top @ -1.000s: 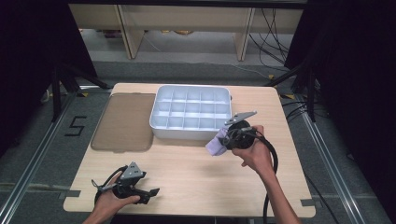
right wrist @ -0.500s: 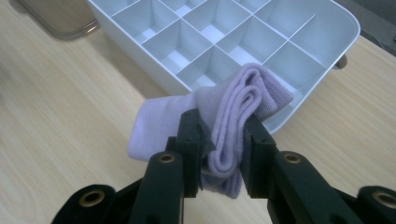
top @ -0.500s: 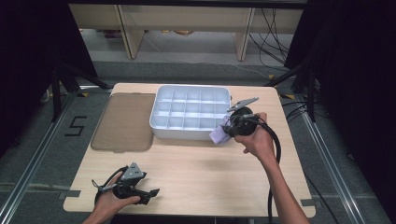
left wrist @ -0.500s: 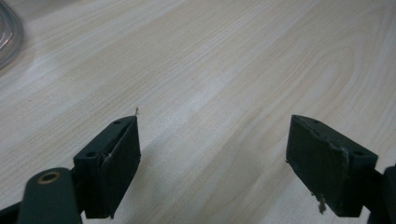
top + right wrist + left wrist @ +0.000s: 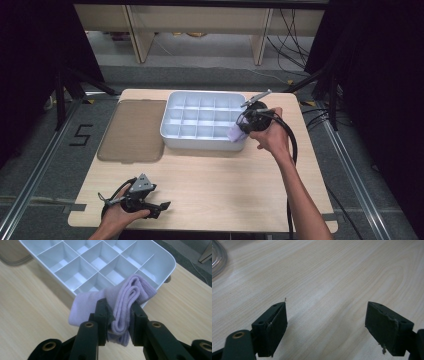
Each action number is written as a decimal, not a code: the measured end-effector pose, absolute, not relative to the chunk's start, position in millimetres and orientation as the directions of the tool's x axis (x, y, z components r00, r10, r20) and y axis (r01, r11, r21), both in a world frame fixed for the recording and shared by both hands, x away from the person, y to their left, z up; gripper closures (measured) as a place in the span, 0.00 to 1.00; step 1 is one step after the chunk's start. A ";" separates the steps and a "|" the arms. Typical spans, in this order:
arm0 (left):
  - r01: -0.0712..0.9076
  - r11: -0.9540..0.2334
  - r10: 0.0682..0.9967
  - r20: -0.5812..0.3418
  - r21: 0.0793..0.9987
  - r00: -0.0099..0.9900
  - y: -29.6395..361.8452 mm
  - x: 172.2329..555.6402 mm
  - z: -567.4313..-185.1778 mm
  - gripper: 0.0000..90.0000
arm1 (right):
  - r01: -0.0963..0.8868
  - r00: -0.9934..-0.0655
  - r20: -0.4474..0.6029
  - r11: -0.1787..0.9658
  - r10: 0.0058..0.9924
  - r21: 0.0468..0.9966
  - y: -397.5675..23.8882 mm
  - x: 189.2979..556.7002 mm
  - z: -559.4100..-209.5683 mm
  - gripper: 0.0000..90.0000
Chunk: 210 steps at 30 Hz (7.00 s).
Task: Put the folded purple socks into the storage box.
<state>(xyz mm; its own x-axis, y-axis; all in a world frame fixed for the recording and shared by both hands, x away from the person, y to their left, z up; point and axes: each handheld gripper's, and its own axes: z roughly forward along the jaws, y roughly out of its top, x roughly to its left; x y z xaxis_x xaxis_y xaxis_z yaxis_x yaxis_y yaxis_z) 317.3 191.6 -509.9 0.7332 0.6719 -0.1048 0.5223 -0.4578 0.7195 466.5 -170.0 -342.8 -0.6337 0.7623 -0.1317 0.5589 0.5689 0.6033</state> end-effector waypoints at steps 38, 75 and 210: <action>0.532 -0.446 0.679 -0.115 0.720 0.725 192.1 316.5 -510.6 0.20 | 0.647 -0.586 -0.259 0.636 0.768 0.420 -153.1 534.3 -396.8 0.81; 0.527 -0.460 0.673 -0.106 0.714 0.732 193.5 316.1 -510.3 0.20 | 0.643 -0.639 -0.218 0.668 0.737 0.374 -143.8 532.5 -436.1 0.77; 0.528 -0.426 0.686 -0.118 0.735 0.718 195.6 316.9 -507.1 0.21 | 0.485 -0.695 0.048 0.420 0.717 0.767 -124.7 394.5 -422.3 0.19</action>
